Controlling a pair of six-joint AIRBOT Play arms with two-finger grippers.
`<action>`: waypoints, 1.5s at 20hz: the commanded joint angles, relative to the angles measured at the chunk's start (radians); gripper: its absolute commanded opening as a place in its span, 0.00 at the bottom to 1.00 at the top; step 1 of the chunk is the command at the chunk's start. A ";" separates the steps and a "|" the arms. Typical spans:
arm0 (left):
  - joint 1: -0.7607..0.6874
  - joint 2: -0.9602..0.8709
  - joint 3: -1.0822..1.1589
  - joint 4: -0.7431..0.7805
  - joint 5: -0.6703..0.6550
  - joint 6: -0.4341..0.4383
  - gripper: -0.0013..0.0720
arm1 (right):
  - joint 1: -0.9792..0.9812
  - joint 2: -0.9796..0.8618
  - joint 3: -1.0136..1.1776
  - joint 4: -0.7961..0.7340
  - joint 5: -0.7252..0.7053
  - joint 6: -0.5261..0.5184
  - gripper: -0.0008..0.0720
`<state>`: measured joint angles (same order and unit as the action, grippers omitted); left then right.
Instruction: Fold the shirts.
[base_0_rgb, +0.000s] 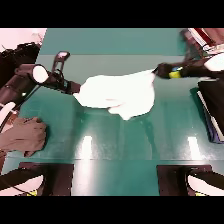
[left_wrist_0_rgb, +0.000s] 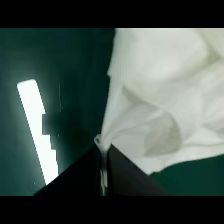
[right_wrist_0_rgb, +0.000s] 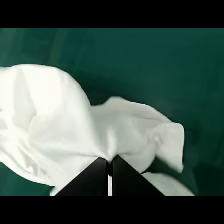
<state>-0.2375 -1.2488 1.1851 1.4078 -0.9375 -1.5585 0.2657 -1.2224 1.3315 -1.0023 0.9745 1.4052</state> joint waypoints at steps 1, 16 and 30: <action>0.001 0.145 0.002 0.033 0.138 -0.035 0.05 | -0.044 0.144 0.086 -0.127 0.032 0.010 0.03; 0.001 0.546 0.541 -0.018 0.097 -0.031 0.05 | -0.043 0.480 0.331 -0.367 0.056 0.011 0.03; 0.001 0.240 0.220 0.034 -0.227 -0.016 0.05 | -0.043 -0.183 0.615 -0.431 0.484 0.061 0.03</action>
<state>-0.2371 -0.9108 1.5574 1.3808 -1.1645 -1.5837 0.2226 -1.2484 1.9816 -1.4319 1.3785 1.4597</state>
